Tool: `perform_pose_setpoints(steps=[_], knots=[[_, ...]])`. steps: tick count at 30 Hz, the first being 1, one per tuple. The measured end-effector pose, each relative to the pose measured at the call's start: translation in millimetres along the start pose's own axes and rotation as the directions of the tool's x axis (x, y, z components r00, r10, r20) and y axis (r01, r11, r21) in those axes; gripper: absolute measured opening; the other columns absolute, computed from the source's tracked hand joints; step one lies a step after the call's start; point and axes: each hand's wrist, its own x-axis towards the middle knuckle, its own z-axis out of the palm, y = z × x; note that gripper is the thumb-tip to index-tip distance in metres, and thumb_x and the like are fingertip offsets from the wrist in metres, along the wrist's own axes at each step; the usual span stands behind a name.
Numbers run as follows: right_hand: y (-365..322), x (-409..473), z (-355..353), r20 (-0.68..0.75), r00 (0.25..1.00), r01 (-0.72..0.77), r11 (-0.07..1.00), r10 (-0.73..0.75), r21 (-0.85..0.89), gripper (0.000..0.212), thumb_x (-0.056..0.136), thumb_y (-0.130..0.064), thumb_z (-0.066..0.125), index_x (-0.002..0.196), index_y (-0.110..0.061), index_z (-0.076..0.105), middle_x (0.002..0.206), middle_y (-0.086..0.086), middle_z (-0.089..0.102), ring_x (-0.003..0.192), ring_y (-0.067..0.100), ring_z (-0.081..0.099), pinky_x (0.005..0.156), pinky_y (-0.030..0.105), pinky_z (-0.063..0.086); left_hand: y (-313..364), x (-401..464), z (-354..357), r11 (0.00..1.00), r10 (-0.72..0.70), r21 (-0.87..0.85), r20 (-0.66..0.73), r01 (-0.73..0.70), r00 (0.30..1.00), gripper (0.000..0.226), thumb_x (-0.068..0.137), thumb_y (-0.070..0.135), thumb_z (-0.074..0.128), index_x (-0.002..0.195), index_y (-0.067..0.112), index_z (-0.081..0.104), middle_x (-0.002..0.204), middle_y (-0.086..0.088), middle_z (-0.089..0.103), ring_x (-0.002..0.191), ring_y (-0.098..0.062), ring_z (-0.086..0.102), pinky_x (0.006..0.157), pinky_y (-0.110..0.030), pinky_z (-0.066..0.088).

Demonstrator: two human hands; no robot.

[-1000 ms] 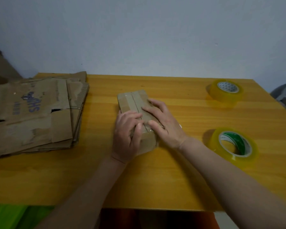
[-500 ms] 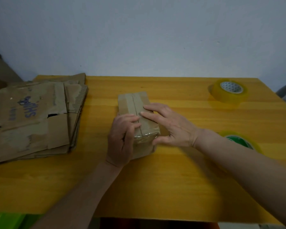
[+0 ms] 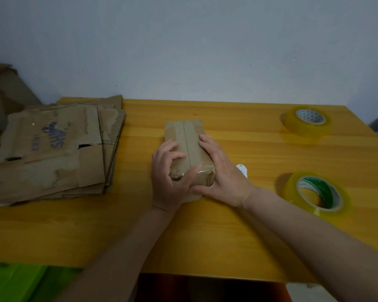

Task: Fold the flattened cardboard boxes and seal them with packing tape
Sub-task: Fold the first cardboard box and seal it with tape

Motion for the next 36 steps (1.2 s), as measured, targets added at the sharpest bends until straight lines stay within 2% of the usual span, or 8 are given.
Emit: perform_pose_setpoints(steps=[3,6,10,14,23,26,32,36], knots=[[-8.7,-8.6,-2.5,0.046,0.999,-0.023,0.999,0.024,-0.023,0.114,0.072,-0.054,0.075,0.152,-0.016,0.003,0.160,-0.007,-0.008,0.147,0.007,-0.006,0.119,0.031,0.015,8.4,-5.8,-8.1,0.982,-0.183,-0.040,0.024,0.184,0.983,0.057,0.075,0.052,0.058,0.112,0.008,0.058,0.131,-0.008,0.046,0.116,-0.002,0.045,0.093,-0.007,0.036],[-20.7,-21.7,-10.8,0.101,0.995,-0.001,0.999,0.006,-0.044,0.102,0.080,-0.060,0.060,0.153,-0.019,0.002,0.159,-0.010,-0.009,0.146,0.005,-0.005,0.118,0.027,0.012,19.5,-1.2,-33.2,0.953,-0.303,0.005,0.050,0.303,0.952,0.052,0.081,0.054,0.047,0.120,0.020,0.054,0.120,0.002,0.053,0.103,0.004,0.051,0.083,-0.020,0.049],[-32.8,-32.1,-15.4,-0.097,0.994,0.056,0.998,-0.054,0.011,0.060,0.099,-0.048,0.028,0.148,-0.014,0.026,0.154,0.002,0.024,0.140,0.005,0.024,0.112,0.024,0.028,52.4,20.7,-54.8,0.808,-0.162,0.586,0.122,0.061,0.979,0.058,0.089,0.055,0.042,0.130,0.015,0.054,0.141,-0.010,0.046,0.125,-0.024,0.045,0.091,-0.040,0.046],[-31.3,-18.8,-8.7,-0.285,0.951,-0.083,0.987,0.120,0.137,0.045,0.101,-0.030,0.031,0.141,-0.010,0.037,0.141,0.008,0.039,0.128,0.005,0.034,0.106,0.007,0.024,85.3,38.1,-38.9,0.604,-0.605,0.792,0.378,0.094,0.701,0.111,0.071,0.086,0.045,0.152,0.017,0.015,0.155,-0.014,0.023,0.137,-0.032,0.030,0.108,-0.044,0.032],[-14.9,-16.8,-34.5,-0.262,0.825,-0.395,0.842,0.501,0.368,0.046,0.101,-0.036,0.040,0.141,-0.015,0.039,0.140,0.002,0.042,0.120,0.005,0.040,0.093,0.017,0.031,82.7,65.8,-87.3,0.702,-0.601,0.685,0.716,-0.195,0.355,0.109,0.078,0.036,0.070,0.153,0.033,-0.009,0.158,0.007,0.009,0.142,-0.022,0.014,0.117,-0.047,0.023],[-19.4,-15.7,-33.9,-0.152,0.843,-0.415,0.803,0.516,0.428,0.047,0.099,-0.041,0.042,0.139,-0.017,0.044,0.132,-0.001,0.049,0.115,0.006,0.044,0.091,0.020,0.035,76.3,65.1,-81.5,0.722,-0.534,0.666,0.710,-0.189,0.459,0.090,0.085,0.005,0.056,0.152,0.044,0.009,0.161,0.015,0.001,0.148,-0.016,0.001,0.120,-0.049,0.004],[-23.6,-24.7,-23.2,-0.074,0.860,-0.419,0.781,0.505,0.463,0.039,0.089,-0.047,0.058,0.120,-0.022,0.059,0.107,-0.008,0.063,0.097,0.008,0.059,0.083,0.025,0.049,70.8,45.1,-50.1,0.671,-0.374,0.740,0.390,-0.044,0.842,0.045,0.098,0.011,0.047,0.137,0.033,0.051,0.154,-0.004,0.034,0.137,-0.026,0.030,0.110,-0.044,0.030],[-18.8,-34.4,-23.0,-0.109,0.872,-0.375,0.795,0.477,0.476,0.030,0.095,-0.037,0.054,0.102,-0.011,0.065,0.095,0.002,0.066,0.086,0.014,0.059,0.077,0.032,0.048,80.1,38.8,-27.6,0.744,-0.408,0.668,0.491,-0.032,0.769,0.061,0.096,0.060,0.033,0.148,0.028,0.037,0.158,-0.006,0.025,0.144,-0.025,0.019,0.118,-0.040,0.014]])
